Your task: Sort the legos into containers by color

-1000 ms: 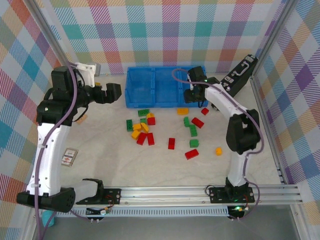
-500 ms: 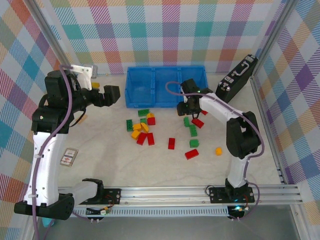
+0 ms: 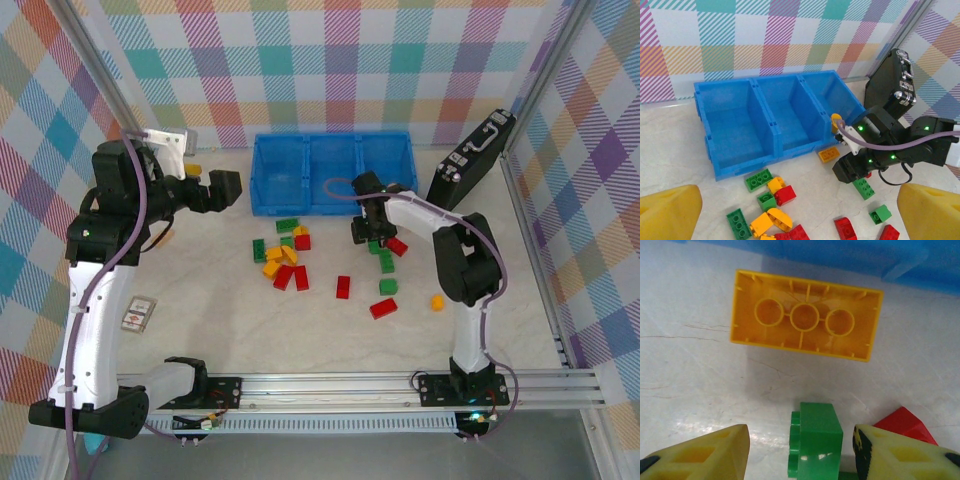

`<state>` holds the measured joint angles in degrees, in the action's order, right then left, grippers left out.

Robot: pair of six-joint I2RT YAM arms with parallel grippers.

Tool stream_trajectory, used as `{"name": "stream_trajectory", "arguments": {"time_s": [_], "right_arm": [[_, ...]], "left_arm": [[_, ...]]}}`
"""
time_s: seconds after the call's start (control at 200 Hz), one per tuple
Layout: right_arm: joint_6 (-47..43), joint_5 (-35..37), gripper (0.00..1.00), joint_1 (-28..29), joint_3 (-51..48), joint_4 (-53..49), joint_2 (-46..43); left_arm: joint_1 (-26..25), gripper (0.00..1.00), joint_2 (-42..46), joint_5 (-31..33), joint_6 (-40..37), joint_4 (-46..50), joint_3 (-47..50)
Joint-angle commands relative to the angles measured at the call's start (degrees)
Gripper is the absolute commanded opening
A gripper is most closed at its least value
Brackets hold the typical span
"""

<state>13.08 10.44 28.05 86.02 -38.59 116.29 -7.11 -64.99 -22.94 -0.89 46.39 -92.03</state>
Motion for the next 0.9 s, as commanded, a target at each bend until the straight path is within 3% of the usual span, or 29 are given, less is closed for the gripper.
{"name": "stream_trajectory", "arguments": {"time_s": [0.0,0.09,0.27,0.44,0.69,0.89], "right_arm": [[1.4,0.8,0.57,0.1,0.3,-0.4,1.2],[1.6,0.7,0.56,0.2,0.4,-0.4,2.2],[1.8,0.9,0.39,0.2,0.5,-0.6,2.9],[1.4,0.7,0.32,0.3,1.3,-1.4,1.6],[-0.6,0.5,0.30,2.7,7.3,-4.8,-4.5],[-3.2,1.1,0.29,3.9,15.1,-4.3,-3.8]], "left_arm": [[-0.8,1.00,-0.2,-0.8,0.5,-1.3,0.2],[-0.8,1.00,-0.2,-0.8,0.4,-1.4,0.4],[-0.8,1.00,-0.3,-0.3,0.2,-1.3,0.1],[-0.8,1.00,-0.1,-0.1,0.0,-1.1,0.0],[-0.8,1.00,0.5,1.2,-0.7,-0.9,0.7],[-0.8,1.00,1.0,1.2,-0.8,-1.4,1.6]]}}
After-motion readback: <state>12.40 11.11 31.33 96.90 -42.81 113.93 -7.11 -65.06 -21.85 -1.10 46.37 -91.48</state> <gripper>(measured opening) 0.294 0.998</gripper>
